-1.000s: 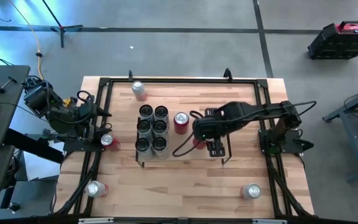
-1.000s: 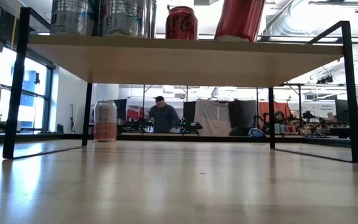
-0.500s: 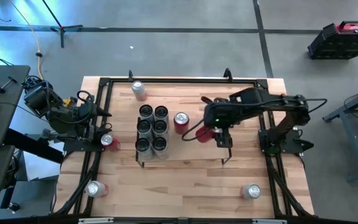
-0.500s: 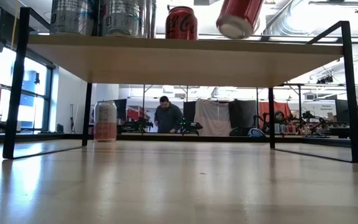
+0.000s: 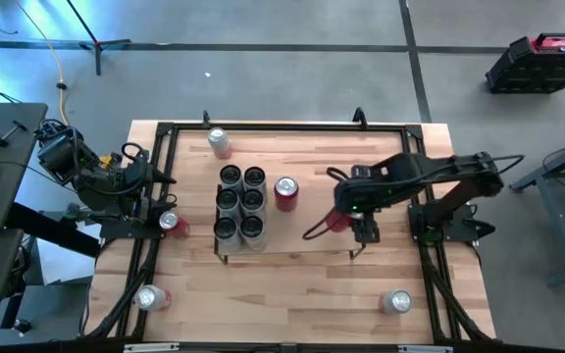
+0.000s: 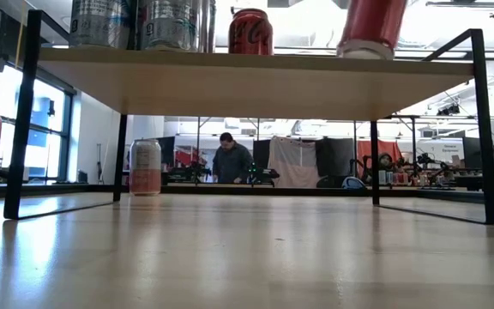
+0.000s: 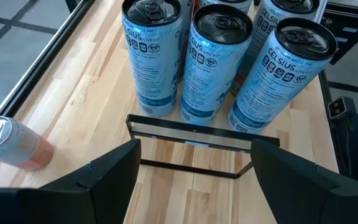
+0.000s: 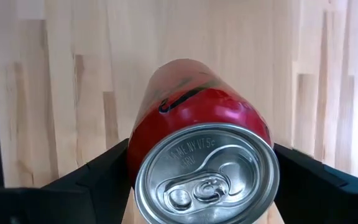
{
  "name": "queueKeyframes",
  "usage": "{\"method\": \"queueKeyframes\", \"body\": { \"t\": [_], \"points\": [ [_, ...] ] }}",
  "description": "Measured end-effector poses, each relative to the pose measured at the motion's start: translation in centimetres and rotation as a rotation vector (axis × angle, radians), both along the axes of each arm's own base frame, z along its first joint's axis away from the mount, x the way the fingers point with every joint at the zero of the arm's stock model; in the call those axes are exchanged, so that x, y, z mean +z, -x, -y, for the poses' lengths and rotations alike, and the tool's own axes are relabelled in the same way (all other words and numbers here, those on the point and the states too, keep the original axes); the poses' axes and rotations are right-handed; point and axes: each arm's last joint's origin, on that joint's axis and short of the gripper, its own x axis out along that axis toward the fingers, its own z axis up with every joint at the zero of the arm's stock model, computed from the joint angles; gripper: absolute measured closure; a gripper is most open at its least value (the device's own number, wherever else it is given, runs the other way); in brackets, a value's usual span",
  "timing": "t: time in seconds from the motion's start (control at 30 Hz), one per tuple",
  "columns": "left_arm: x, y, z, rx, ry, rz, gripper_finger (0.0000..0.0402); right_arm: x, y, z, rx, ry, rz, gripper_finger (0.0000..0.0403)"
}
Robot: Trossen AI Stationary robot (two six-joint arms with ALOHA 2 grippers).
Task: Place canned beverage on shelf
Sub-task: Put the right red soda can aligned with the other red soda can on the shelf
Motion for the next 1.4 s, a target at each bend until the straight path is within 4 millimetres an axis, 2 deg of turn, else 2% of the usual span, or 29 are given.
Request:
{"method": "queueKeyframes", "body": {
  "t": [0.27, 0.4, 0.93, 1.4],
  "points": [
    [0.0, 0.0, 0.0, 0.000, 0.000, 0.000, 0.0108, -0.7, 1.7, 1.0, -0.041, 0.013, -0.029, 0.0100],
    [0.0, 0.0, 0.0, 0.000, 0.000, 0.000, 0.0108, -1.7, 1.3, 1.3, -0.031, 0.022, -0.066, 0.0100],
    [0.0, 0.0, 0.0, 0.000, 0.000, 0.000, 0.0108, -1.6, 0.4, 1.3, 0.016, 0.012, 0.017, 0.0100],
    [0.0, 0.0, 0.0, 0.000, 0.000, 0.000, 0.0108, -2.2, -0.6, 1.6, 0.014, 0.012, 0.006, 0.0092]
  ]
}}
